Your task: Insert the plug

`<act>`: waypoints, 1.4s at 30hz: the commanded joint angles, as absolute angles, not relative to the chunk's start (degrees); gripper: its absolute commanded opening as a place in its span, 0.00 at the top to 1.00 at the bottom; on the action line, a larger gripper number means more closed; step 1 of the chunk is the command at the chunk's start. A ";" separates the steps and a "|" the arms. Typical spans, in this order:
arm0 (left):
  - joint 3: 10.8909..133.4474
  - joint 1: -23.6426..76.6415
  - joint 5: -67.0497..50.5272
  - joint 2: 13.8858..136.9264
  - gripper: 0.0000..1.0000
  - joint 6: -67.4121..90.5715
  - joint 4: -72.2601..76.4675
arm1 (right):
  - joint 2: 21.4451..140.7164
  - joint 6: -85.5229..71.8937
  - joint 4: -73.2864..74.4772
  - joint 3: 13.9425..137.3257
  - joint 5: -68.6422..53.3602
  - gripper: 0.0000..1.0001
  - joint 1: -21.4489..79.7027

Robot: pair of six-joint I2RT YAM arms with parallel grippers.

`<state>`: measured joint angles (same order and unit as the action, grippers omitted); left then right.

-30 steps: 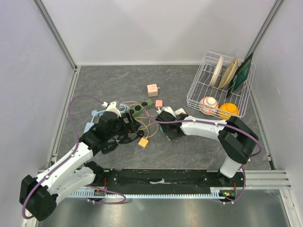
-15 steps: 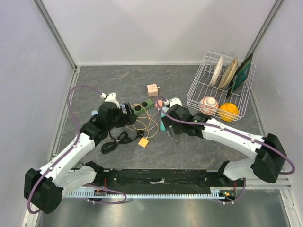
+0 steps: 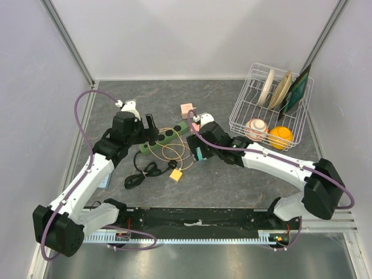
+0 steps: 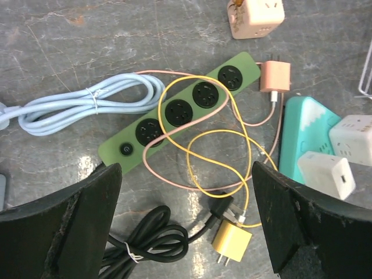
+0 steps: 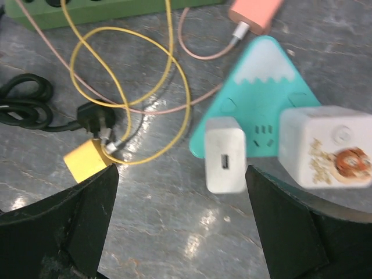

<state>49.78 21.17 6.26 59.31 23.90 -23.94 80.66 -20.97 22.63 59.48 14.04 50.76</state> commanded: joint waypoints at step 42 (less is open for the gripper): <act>80.77 17.40 -2.64 112.40 0.43 11.43 -26.98 | 79.54 -18.11 9.67 50.27 4.13 0.02 43.86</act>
